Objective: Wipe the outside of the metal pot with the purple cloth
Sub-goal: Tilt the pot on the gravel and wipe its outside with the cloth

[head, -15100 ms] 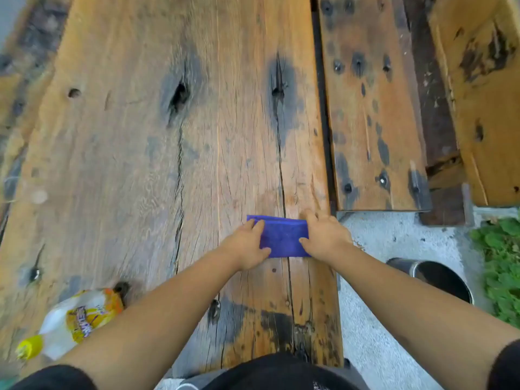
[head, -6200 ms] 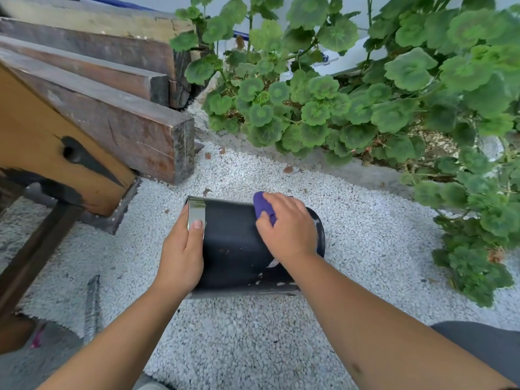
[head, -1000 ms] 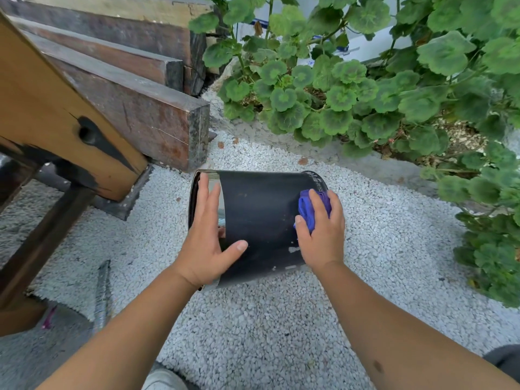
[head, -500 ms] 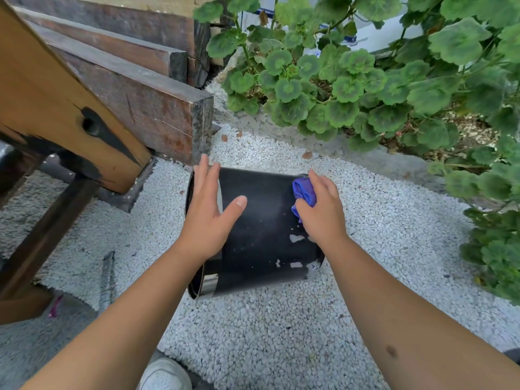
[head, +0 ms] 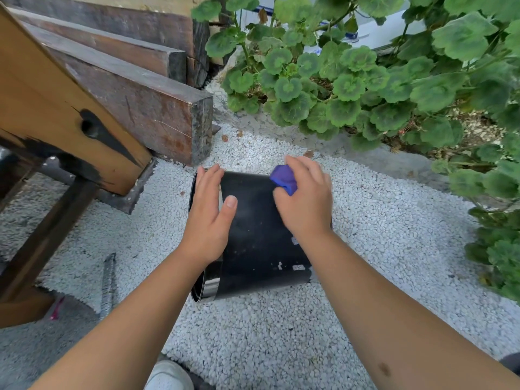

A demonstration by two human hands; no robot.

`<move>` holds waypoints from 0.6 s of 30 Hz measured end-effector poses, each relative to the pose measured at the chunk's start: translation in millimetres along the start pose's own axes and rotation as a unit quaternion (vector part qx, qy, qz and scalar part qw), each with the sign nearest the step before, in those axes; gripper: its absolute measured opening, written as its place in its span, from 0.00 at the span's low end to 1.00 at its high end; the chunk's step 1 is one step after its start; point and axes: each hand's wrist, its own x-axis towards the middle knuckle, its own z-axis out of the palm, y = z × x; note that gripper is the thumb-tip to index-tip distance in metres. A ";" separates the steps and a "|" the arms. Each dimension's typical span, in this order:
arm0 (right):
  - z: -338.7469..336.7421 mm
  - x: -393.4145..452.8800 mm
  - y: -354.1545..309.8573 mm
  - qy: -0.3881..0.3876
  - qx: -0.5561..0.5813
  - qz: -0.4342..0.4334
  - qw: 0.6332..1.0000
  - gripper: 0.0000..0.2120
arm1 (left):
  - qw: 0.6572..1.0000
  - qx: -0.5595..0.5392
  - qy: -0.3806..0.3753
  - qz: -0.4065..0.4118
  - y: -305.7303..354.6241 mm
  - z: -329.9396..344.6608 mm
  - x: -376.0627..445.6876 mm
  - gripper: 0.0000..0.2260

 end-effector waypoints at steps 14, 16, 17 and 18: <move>18.2 -45.1 -4.6 -0.042 -0.177 -0.111 0.977 0.22 | 1.000 -0.002 0.003 -0.010 -11.3 -1.0 -0.8 0.45; 12.5 -43.1 15.6 -0.045 -0.199 -0.078 0.976 0.24 | 1.000 0.004 0.006 -0.023 -16.0 -4.0 -2.2 0.43; 9.4 -42.2 24.7 -0.045 -0.208 -0.057 0.975 0.24 | 0.999 0.006 0.007 -0.030 -17.7 -5.3 -2.4 0.41; 6.8 -41.7 33.2 -0.046 -0.217 -0.035 0.975 0.24 | 0.999 0.005 0.008 -0.038 -19.3 -6.4 -3.2 0.39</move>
